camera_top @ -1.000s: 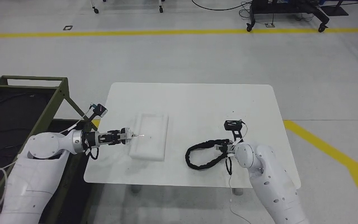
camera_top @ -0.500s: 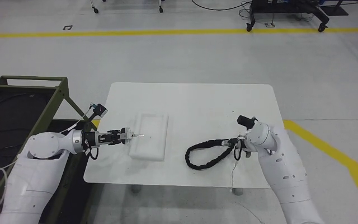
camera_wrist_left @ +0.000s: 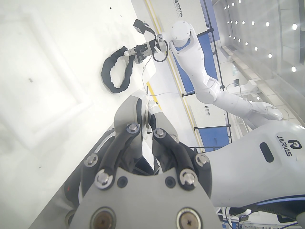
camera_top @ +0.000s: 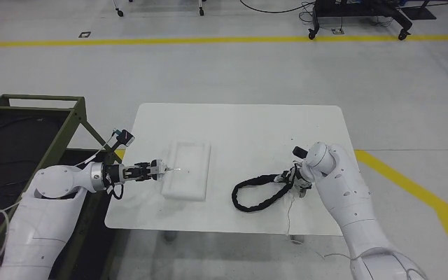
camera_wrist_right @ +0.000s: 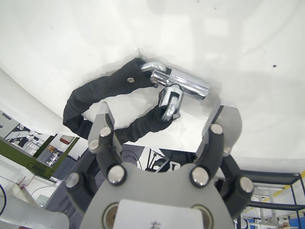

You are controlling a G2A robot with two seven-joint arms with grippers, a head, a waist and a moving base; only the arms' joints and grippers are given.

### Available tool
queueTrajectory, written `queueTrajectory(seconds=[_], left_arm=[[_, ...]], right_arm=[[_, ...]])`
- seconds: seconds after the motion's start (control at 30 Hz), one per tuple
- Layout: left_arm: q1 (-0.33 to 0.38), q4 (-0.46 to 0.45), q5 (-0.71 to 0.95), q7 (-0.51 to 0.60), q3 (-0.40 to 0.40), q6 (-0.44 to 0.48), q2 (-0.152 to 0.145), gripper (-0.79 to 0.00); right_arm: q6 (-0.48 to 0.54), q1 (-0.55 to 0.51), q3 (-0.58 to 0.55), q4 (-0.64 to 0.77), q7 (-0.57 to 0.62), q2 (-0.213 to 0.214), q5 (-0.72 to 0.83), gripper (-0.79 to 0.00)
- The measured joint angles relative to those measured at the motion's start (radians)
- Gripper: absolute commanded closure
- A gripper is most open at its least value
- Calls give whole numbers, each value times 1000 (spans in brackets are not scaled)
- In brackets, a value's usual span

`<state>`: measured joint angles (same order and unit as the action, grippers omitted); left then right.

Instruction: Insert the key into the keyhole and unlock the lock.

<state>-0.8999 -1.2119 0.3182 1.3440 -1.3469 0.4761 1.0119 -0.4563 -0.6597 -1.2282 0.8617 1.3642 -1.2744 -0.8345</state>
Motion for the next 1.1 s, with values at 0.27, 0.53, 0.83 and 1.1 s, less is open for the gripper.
queueTrajectory(seconds=[0.27, 0.53, 0.83, 1.1], left_arm=[[0, 0, 0, 0, 0, 0, 0, 0], [0, 0, 0, 0, 0, 0, 0, 0], [0, 0, 0, 0, 0, 0, 0, 0], [0, 0, 0, 0, 0, 0, 0, 0]], right_arm=[[-3, 29, 9, -48, -3, -1, 39, -280], [-25, 56, 41, -94, -25, -7, 54, 0], [-31, 65, 48, -59, -32, -1, 75, 0], [177, -36, -104, 75, 43, 48, 241, 0]])
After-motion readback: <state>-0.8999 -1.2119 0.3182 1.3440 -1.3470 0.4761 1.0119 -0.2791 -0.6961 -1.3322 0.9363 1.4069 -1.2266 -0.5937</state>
